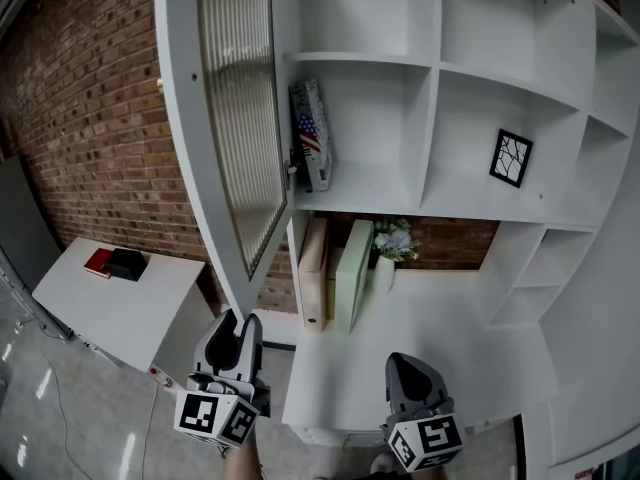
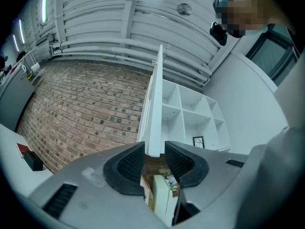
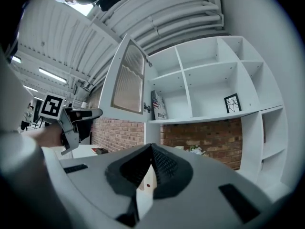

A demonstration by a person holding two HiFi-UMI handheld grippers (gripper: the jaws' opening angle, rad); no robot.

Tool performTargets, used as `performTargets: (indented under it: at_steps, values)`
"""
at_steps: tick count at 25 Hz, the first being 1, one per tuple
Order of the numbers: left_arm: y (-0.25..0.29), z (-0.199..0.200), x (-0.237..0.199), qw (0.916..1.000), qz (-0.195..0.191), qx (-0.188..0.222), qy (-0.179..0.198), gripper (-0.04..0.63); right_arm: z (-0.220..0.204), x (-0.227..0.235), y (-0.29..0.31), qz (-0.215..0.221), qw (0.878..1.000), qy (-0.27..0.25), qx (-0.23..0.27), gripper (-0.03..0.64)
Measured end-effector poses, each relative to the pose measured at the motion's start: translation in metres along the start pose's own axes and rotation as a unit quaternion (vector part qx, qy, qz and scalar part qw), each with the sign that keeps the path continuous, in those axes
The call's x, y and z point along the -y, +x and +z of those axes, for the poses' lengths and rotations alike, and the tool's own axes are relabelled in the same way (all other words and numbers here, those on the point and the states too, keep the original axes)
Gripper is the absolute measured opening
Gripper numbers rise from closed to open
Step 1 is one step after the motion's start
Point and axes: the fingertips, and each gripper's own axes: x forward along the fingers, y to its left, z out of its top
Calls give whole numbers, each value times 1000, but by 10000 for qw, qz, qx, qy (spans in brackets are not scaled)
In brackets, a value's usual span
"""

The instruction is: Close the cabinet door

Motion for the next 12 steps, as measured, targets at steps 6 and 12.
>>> performTargets:
  at_steps: [6, 12]
  values:
    - [13, -2, -1, 9997, 130, -154, 149, 121, 5, 11, 2, 65, 9999, 75, 48, 2]
    - [18, 4, 8, 9993, 155, -37, 340, 86, 5, 23, 3, 79, 9999, 93, 70, 2]
